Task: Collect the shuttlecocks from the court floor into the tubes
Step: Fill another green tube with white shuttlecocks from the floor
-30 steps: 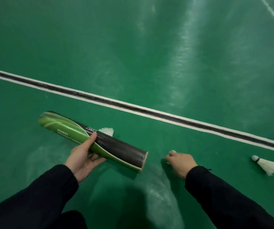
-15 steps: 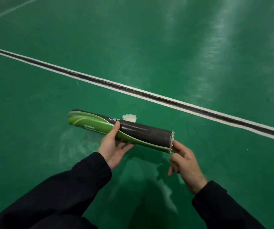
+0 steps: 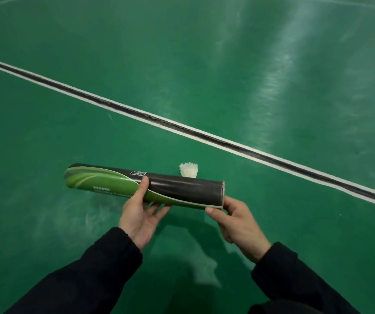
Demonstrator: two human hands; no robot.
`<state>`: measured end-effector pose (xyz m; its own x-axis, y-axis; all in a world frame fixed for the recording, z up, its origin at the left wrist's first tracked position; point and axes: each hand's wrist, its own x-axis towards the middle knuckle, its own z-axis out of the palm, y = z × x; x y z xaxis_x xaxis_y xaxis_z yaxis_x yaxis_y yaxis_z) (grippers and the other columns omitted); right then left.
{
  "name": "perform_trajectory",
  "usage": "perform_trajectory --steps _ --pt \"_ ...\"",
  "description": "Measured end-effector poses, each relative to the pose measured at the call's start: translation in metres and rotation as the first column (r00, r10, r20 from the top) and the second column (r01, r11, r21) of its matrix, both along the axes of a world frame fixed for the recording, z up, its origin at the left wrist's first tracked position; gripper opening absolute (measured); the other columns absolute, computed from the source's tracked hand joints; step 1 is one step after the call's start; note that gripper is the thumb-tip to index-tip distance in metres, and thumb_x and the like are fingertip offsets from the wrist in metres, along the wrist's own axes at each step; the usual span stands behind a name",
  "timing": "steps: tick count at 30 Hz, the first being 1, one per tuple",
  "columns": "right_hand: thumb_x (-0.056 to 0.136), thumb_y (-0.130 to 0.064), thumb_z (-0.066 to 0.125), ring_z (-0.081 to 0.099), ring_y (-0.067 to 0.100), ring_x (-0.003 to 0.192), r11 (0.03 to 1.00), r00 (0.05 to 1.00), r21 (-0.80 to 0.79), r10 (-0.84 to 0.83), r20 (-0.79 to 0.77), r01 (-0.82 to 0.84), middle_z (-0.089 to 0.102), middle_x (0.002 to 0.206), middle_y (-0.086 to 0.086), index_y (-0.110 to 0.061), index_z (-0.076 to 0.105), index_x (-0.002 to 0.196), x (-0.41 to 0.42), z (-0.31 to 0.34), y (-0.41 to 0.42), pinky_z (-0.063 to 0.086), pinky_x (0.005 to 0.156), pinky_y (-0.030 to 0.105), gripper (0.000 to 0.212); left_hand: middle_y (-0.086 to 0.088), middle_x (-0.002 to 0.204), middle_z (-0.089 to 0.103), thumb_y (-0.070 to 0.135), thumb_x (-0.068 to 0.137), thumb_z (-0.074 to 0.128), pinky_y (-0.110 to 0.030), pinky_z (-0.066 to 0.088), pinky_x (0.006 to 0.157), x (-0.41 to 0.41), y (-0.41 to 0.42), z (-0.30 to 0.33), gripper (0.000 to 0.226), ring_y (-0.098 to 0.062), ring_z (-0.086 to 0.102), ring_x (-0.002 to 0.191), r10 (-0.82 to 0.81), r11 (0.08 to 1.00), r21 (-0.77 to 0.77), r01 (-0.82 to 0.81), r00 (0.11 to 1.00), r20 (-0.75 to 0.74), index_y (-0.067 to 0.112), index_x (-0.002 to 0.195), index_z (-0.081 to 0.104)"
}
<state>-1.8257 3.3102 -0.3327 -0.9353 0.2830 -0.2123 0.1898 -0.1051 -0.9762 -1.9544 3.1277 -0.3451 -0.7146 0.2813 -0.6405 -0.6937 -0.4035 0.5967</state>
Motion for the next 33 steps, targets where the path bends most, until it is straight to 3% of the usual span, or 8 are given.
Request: perform_trajectory --steps 4,9,13,17,22,24,27,33 --pt "0.102 -0.005 0.054 0.037 0.004 0.033 0.945 0.935 -0.1 0.324 0.147 -0.312 0.049 0.045 -0.012 -0.019 0.061 0.128 -0.021 -0.015 -0.003 0.033 0.034 0.018 0.03 -0.014 0.125 0.072 0.041 0.096 0.066 -0.04 0.063 0.076 0.0 -0.022 -0.024 0.05 -0.029 0.067 0.118 0.056 0.998 -0.035 -0.057 0.998 -0.014 0.009 0.134 0.061" --pt "0.093 -0.033 0.066 0.058 0.013 0.047 0.894 0.897 -0.31 0.394 0.2 -0.323 0.075 0.111 -0.004 -0.019 0.069 0.117 -0.06 -0.03 0.012 0.052 0.043 0.026 0.027 -0.014 0.125 0.071 0.039 0.095 0.065 -0.043 0.062 0.079 -0.007 -0.039 -0.044 0.038 -0.031 0.066 0.119 0.162 0.986 -0.056 -0.159 0.986 0.051 0.014 0.123 0.066" --pt "0.099 -0.029 0.06 0.056 0.008 0.06 0.939 0.965 0.343 -0.115 0.234 0.029 0.069 0.128 0.005 -0.022 0.068 0.117 -0.122 -0.064 0.039 0.056 0.067 0.035 0.021 -0.015 0.128 0.065 0.039 0.095 0.066 -0.044 0.065 0.076 -0.013 -0.054 -0.05 0.046 -0.031 0.063 0.12 0.291 0.955 -0.096 -0.281 0.949 0.119 0.011 0.131 0.061" --pt "0.094 -0.024 0.063 0.059 0.022 0.125 0.672 0.932 0.674 0.069 0.355 -0.306 0.039 0.161 0.001 -0.034 0.026 0.158 -0.168 -0.103 0.041 0.048 0.101 0.038 0.075 -0.015 0.11 0.07 0.039 0.096 0.064 -0.048 0.057 0.086 -0.008 -0.069 -0.055 0.054 -0.03 0.066 0.109 0.259 0.963 -0.105 -0.248 0.958 0.122 0.007 0.14 0.058" --pt "0.079 -0.027 0.083 0.067 0.024 0.095 0.761 0.876 0.547 0.056 0.479 -0.348 0.07 0.115 0.007 -0.017 0.055 0.127 -0.156 -0.126 0.04 0.056 0.084 0.039 0.056 -0.008 0.096 0.077 0.038 0.098 0.062 -0.049 0.054 0.091 -0.016 -0.08 -0.052 0.051 -0.028 0.068 0.105 0.273 0.959 -0.102 -0.266 0.961 0.055 0.01 0.14 0.058" --pt "0.08 -0.017 0.084 0.069 0.022 0.087 0.96 0.95 0.277 -0.061 0.308 -0.028 0.076 0.1 0.007 -0.014 0.068 0.105 -0.124 -0.114 0.035 0.057 0.08 0.039 0.03 -0.009 0.102 0.077 0.038 0.098 0.062 -0.049 0.056 0.09 -0.021 -0.081 -0.05 0.043 -0.029 0.067 0.111 0.301 0.95 -0.107 -0.294 0.952 0.054 0.013 0.133 0.061" --pt "0.085 0.0 0.076 0.067 0.015 0.079 0.937 0.946 -0.13 -0.322 0.038 0.324 0.076 0.093 0.006 -0.005 0.072 0.101 -0.073 -0.075 0.023 0.06 0.076 0.031 0.017 -0.016 0.127 0.067 0.041 0.095 0.064 -0.048 0.058 0.088 -0.024 -0.071 -0.051 0.044 -0.032 0.064 0.118 0.309 0.948 -0.103 -0.3 0.947 0.086 0.014 0.13 0.061" --pt "0.094 -0.013 0.058 0.048 0.001 0.056 0.978 0.999 0.206 0.039 0.003 -0.039 0.058 0.062 -0.017 -0.037 0.073 0.096 -0.002 -0.047 0.007 0.042 0.057 0.022 0.028 -0.017 0.131 0.064 0.042 0.096 0.062 -0.046 0.056 0.087 -0.001 -0.011 -0.044 0.053 -0.031 0.062 0.121 0.092 0.993 -0.083 -0.086 0.993 0.072 0.011 0.139 0.055"
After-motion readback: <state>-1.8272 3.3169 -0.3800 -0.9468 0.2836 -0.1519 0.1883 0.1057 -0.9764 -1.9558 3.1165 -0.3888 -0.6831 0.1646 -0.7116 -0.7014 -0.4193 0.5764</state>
